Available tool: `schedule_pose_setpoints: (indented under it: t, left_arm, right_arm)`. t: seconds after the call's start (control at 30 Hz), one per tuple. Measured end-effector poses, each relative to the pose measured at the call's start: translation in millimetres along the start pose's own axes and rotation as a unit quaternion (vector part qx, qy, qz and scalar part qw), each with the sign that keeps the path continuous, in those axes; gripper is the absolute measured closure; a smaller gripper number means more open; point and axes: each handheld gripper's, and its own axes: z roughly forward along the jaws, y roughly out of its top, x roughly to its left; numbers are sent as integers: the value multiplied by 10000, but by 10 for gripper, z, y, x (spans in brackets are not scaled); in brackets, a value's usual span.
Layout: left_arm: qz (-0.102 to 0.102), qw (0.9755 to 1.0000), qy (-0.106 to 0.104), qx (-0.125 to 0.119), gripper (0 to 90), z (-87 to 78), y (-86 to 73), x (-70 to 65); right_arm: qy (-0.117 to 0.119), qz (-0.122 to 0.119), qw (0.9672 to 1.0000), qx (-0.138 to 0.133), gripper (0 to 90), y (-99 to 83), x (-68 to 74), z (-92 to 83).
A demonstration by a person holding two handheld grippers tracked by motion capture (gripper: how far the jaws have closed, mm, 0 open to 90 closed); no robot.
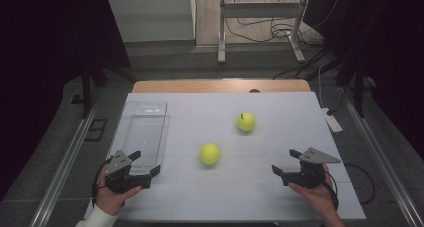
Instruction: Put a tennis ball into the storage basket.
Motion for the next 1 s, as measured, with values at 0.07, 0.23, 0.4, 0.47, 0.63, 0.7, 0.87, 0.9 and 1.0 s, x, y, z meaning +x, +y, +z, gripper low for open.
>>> schedule_pose_setpoints:
  t: [0.07, 0.23, 0.4, 0.47, 0.63, 0.7, 0.87, 0.9, 1.0]
  left_arm:
    - [12, 10000, 5, 1, 121, 2, 3, -1]
    - [41, 10000, 30, 10, 121, 7, -5, -5]
    - [106, 9999, 62, 17, 122, 14, -8, -35]
    - [121, 9999, 60, 11, 121, 12, 0, -51]
    - [142, 9999, 67, 1, 122, 7, 4, -60]
    - [154, 9999, 74, -3, 122, 6, -2, -59]
    - [156, 9999, 55, -38, 122, -14, -1, -64]
    - [140, 9999, 44, -37, 122, -16, 0, -62]
    - [105, 9999, 45, 0, 123, -10, 6, -65]
  right_arm:
    - [-15, 17, 10000, -13, 112, -5, -6, -8]
    - [15, 75, 10000, 13, 112, -20, -9, -6]
    - [24, -7, 10000, 8, 112, -12, 23, -17]
    - [47, 14, 10000, -28, 115, -11, 25, -25]
    - [29, 76, 10000, -52, 115, -9, 19, -40]
    - [43, 115, 9999, -107, 117, -4, 18, -61]
    - [33, 86, 9999, -62, 119, -4, 30, -51]
    - [46, 86, 9999, -65, 120, -3, 31, -45]
    - [50, 82, 9999, -30, 120, -5, 23, -25]
